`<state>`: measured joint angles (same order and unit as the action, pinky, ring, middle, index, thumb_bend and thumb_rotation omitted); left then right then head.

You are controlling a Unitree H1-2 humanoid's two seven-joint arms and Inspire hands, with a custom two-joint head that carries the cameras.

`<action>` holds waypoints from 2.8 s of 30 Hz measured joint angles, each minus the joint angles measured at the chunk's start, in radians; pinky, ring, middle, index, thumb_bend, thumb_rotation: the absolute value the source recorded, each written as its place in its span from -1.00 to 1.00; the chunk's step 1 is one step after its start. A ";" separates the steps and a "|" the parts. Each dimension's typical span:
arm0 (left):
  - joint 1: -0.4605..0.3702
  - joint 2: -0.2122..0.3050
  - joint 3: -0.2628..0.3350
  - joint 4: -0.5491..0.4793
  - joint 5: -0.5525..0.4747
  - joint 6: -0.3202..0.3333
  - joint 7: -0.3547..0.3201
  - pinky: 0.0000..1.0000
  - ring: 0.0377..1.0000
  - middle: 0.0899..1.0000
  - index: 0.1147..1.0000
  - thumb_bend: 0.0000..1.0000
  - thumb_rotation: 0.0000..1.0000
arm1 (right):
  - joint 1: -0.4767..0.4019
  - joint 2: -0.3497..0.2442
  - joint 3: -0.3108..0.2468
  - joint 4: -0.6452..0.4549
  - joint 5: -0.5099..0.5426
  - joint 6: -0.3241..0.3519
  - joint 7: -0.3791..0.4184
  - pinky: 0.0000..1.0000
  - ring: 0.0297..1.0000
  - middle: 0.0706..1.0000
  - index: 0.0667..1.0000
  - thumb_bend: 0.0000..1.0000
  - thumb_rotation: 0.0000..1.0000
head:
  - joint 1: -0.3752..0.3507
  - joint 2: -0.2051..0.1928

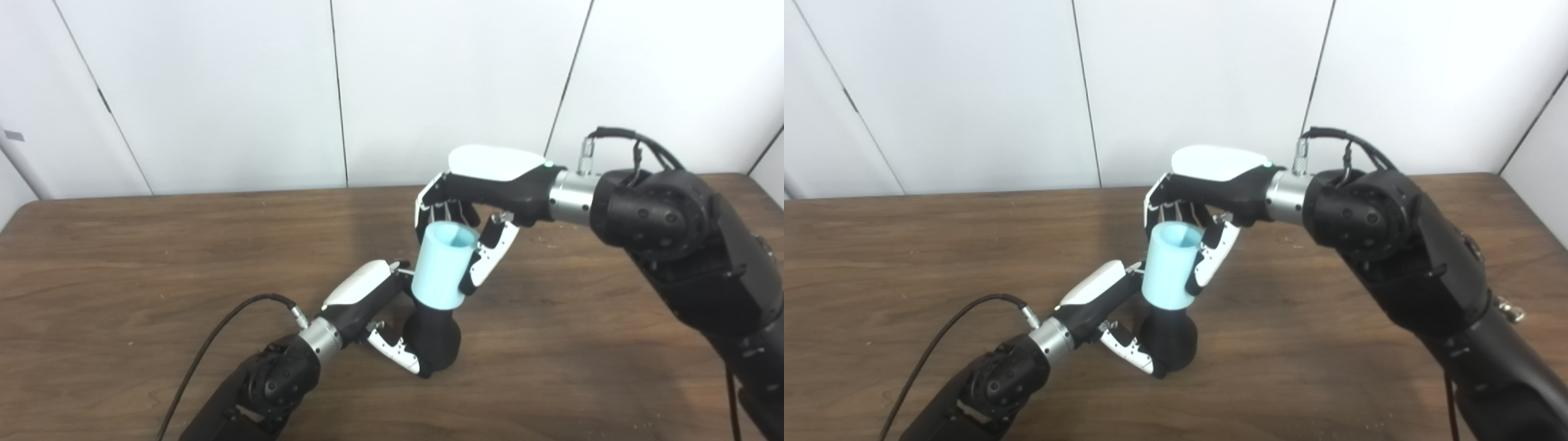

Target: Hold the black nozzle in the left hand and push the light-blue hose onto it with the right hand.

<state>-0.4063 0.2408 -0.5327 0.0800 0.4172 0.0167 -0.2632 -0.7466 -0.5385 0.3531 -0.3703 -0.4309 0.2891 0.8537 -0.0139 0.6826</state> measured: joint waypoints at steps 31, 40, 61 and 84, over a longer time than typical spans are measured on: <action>-0.002 -0.006 0.000 0.000 0.004 0.009 0.000 1.00 0.19 -0.09 -0.19 0.05 -1.00 | 0.021 -0.011 0.011 -0.001 0.006 -0.045 -0.013 -0.28 -0.21 -0.10 -0.01 0.00 -1.00 | 0.020 0.017; -0.004 -0.007 -0.001 -0.002 0.004 0.011 -0.008 1.00 0.18 -0.08 -0.19 0.05 -1.00 | 0.022 -0.031 0.037 -0.001 0.008 -0.092 -0.013 -0.13 -0.19 -0.12 -0.08 0.01 -1.00 | 0.022 0.023; -0.005 -0.007 0.000 -0.005 0.005 0.012 -0.018 1.00 0.18 -0.07 -0.20 0.05 -1.00 | 0.034 -0.036 0.075 -0.017 -0.068 -0.178 -0.041 -0.21 -0.22 -0.08 -0.04 0.00 -1.00 | 0.020 0.035; -0.003 -0.012 -0.001 -0.006 0.008 0.013 -0.019 1.00 0.18 -0.07 -0.20 0.05 -1.00 | 0.050 -0.027 0.123 -0.016 -0.118 -0.202 -0.031 -0.12 -0.16 -0.14 -0.08 0.01 -1.00 | 0.028 0.044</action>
<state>-0.4095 0.2290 -0.5341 0.0736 0.4256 0.0298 -0.2823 -0.6969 -0.5654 0.4762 -0.3862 -0.5486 0.0871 0.8230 0.0138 0.7271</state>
